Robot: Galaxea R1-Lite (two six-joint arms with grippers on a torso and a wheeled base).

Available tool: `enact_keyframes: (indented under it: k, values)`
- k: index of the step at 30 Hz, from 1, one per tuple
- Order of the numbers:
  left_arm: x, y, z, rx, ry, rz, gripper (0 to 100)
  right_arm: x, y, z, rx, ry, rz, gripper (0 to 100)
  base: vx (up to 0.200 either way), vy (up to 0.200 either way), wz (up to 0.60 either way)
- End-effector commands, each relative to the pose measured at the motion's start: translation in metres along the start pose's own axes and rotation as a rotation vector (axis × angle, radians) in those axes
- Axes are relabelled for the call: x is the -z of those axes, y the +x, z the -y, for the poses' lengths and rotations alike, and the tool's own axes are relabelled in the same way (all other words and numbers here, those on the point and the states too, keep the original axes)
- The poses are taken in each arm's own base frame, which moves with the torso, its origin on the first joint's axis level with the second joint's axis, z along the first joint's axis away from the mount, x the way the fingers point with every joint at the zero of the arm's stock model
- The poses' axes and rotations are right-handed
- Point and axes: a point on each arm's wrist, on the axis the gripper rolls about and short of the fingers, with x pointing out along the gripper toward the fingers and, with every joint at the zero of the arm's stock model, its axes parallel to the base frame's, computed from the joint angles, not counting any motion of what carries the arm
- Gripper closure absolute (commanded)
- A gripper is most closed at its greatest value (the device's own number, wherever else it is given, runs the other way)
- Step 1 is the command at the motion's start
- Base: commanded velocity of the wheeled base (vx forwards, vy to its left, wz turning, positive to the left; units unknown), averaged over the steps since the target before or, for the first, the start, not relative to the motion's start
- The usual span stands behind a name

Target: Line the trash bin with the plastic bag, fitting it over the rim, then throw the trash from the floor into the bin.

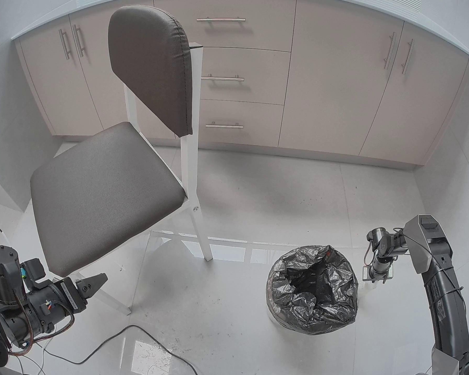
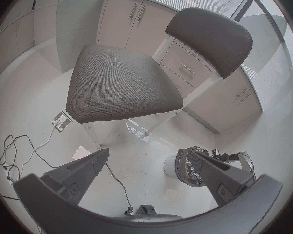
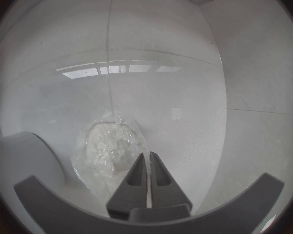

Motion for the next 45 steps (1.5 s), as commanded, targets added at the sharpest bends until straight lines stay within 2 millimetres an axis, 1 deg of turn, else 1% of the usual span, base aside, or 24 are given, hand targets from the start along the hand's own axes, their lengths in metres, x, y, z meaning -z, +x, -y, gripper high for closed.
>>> enact_keyframes:
  k: [1, 6, 12, 13, 14, 16, 17, 20, 21, 24, 25, 26, 27, 28, 29, 30, 31, 34, 35, 37, 41, 43, 44, 45]
  values:
    - [0.0, -0.001, 0.001, 0.006, 0.002, 0.0, 0, -0.014, -0.02, 0.0, -0.08, 0.042, 0.039, 100, 0.0, 0.0, 0.0]
    - [0.001, -0.001, 0.0, 0.007, -0.001, -0.002, 0, -0.013, -0.021, -0.002, -0.079, 0.014, 0.03, 100, 0.0, 0.0, 0.0]
    - [0.003, 0.0, 0.0, 0.003, -0.001, -0.014, 0, -0.029, -0.045, 0.004, -0.09, 0.037, 0.081, 100, 0.0, 0.0, 0.0]
    - [0.003, 0.0, 0.0, 0.002, -0.001, -0.014, 0, -0.029, -0.046, 0.004, -0.09, 0.037, 0.082, 100, 0.0, 0.0, 0.0]
    - [0.003, 0.0, 0.0, 0.004, 0.001, -0.015, 0, -0.035, -0.058, 0.007, -0.097, 0.043, 0.096, 100, 0.0, 0.0, 0.0]
    - [0.005, -0.001, 0.0, 0.011, 0.007, -0.025, 0, -0.043, -0.074, 0.012, -0.105, 0.048, 0.111, 100, 0.0, 0.0, 0.0]
    - [0.006, -0.001, 0.001, 0.012, 0.008, -0.027, 0, -0.044, -0.077, 0.013, -0.105, 0.049, 0.114, 100, 0.0, 0.0, 0.0]
    - [0.008, -0.002, 0.002, 0.025, 0.013, -0.034, 0, -0.055, -0.106, 0.021, -0.111, 0.058, 0.145, 100, 0.0, 0.0, 0.0]
    - [0.008, -0.002, 0.002, 0.025, 0.015, -0.034, 0, -0.055, -0.107, 0.021, -0.111, 0.058, 0.145, 100, 0.0, 0.0, 0.0]
    - [0.008, -0.002, 0.002, 0.024, 0.014, -0.035, 0, -0.065, -0.149, 0.033, -0.146, 0.057, 0.156, 100, 0.0, 0.0, 0.0]
    - [0.008, -0.002, 0.002, 0.024, 0.014, -0.035, 0, -0.067, -0.158, 0.036, -0.153, 0.056, 0.162, 100, 0.0, 0.0, 0.0]
    - [0.008, -0.002, 0.002, 0.024, 0.014, -0.035, 0, -0.067, -0.158, 0.036, -0.153, 0.056, 0.162, 100, 0.0, 0.0, 0.0]
    - [0.009, -0.003, 0.002, 0.026, 0.014, -0.035, 0, -0.071, -0.183, 0.043, -0.162, 0.055, 0.186, 100, 0.0, 0.0, 0.0]
    - [0.009, -0.003, 0.002, 0.028, 0.015, -0.034, 0, -0.073, -0.196, 0.047, -0.163, 0.057, 0.198, 100, 0.0, 0.0, 0.0]
    - [0.009, -0.003, 0.002, 0.028, 0.015, -0.034, 0, -0.073, -0.196, 0.047, -0.163, 0.057, 0.198, 100, 0.0, 0.0, 0.0]
    - [0.01, -0.004, 0.002, 0.031, 0.017, -0.038, 0, -0.075, -0.225, 0.057, -0.168, 0.041, 0.22, 100, 0.0, 0.0, 0.0]
    - [0.01, -0.004, 0.002, 0.031, 0.017, -0.038, 0, -0.075, -0.243, 0.062, -0.176, 0.03, 0.233, 100, 0.0, 0.0, 0.0]
    - [0.009, -0.006, 0.002, 0.036, 0.016, -0.025, 0, -0.073, -0.286, 0.075, -0.209, 0.012, 0.264, 100, 0.0, 0.0, 0.0]
    - [0.01, -0.006, 0.002, 0.038, 0.017, -0.024, 0, -0.073, -0.288, 0.076, -0.212, 0.011, 0.266, 100, 0.0, 0.0, 0.0]
    - [0.009, -0.012, 0.002, 0.053, 0.016, -0.005, 0, -0.065, -0.327, 0.088, -0.241, -0.021, 0.287, 100, 0.0, 0.0, 0.0]
    - [0.008, -0.016, 0.002, 0.07, 0.014, 0.02, 0, -0.048, -0.38, 0.102, -0.245, -0.093, 0.318, 100, 0.0, 0.0, 0.0]
    - [0.008, -0.016, 0.002, 0.07, 0.014, 0.02, 0, -0.048, -0.38, 0.102, -0.245, -0.093, 0.318, 100, 0.0, 0.0, 0.0]
    - [0.008, -0.017, 0.002, 0.073, 0.014, 0.019, 0, -0.033, -0.415, 0.109, -0.283, -0.129, 0.343, 100, 0.0, 0.0, 0.0]
    - [0.009, -0.017, 0.002, 0.072, 0.015, 0.016, 0, -0.028, -0.424, 0.109, -0.299, -0.143, 0.345, 100, 0.0, 0.0, 0.0]
